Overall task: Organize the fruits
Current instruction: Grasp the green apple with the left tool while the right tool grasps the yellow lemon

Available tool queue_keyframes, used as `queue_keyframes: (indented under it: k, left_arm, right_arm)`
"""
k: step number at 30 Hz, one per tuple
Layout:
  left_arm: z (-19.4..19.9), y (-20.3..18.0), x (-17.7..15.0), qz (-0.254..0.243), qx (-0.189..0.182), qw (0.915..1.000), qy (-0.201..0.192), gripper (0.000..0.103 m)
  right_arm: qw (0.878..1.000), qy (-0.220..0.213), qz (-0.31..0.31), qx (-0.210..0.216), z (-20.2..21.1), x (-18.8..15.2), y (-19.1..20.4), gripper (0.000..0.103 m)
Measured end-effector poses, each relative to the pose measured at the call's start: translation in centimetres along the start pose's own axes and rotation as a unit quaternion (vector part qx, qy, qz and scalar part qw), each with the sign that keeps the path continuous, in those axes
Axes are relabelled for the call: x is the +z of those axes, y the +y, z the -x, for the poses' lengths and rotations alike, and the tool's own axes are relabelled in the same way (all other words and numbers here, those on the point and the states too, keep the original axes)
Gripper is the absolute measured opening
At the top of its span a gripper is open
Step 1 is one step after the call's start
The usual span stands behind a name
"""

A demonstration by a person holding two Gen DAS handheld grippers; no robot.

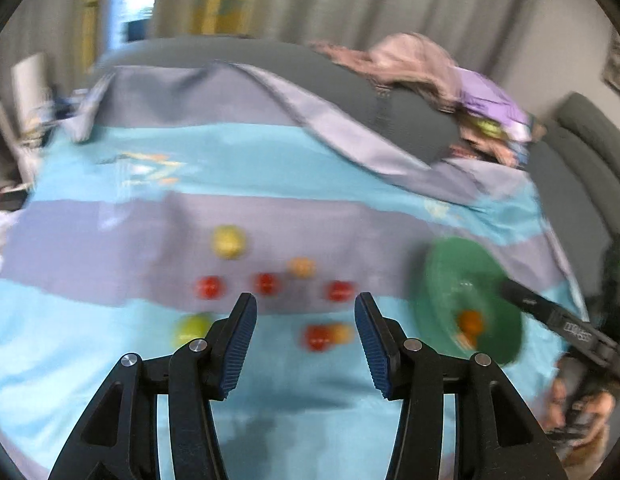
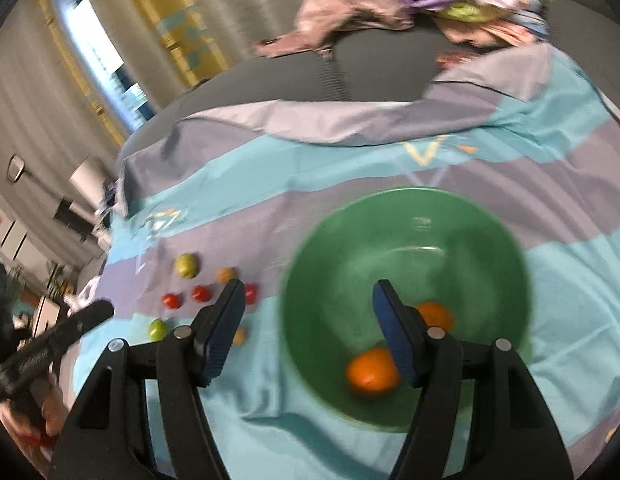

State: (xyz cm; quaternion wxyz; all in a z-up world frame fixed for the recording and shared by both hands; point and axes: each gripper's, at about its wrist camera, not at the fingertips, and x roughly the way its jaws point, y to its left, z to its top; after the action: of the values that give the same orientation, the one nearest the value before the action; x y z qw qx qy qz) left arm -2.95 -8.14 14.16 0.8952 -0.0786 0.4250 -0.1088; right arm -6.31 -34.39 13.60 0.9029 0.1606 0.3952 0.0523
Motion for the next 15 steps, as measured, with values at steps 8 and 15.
queue_keyframes:
  k: [8,15]
  left_arm:
    - [-2.5,8.1,-1.8,0.081,0.021,0.9962,0.023,0.051]
    - [-6.3,8.4,-2.1,0.070,0.000,0.9953,0.067,0.051]
  right_arm:
    - [0.992,0.071,0.020,0.100,-4.4,-1.2,6.1,0.067]
    - [0.988,0.123,0.012,0.088,-10.3,0.4,10.4,0.063]
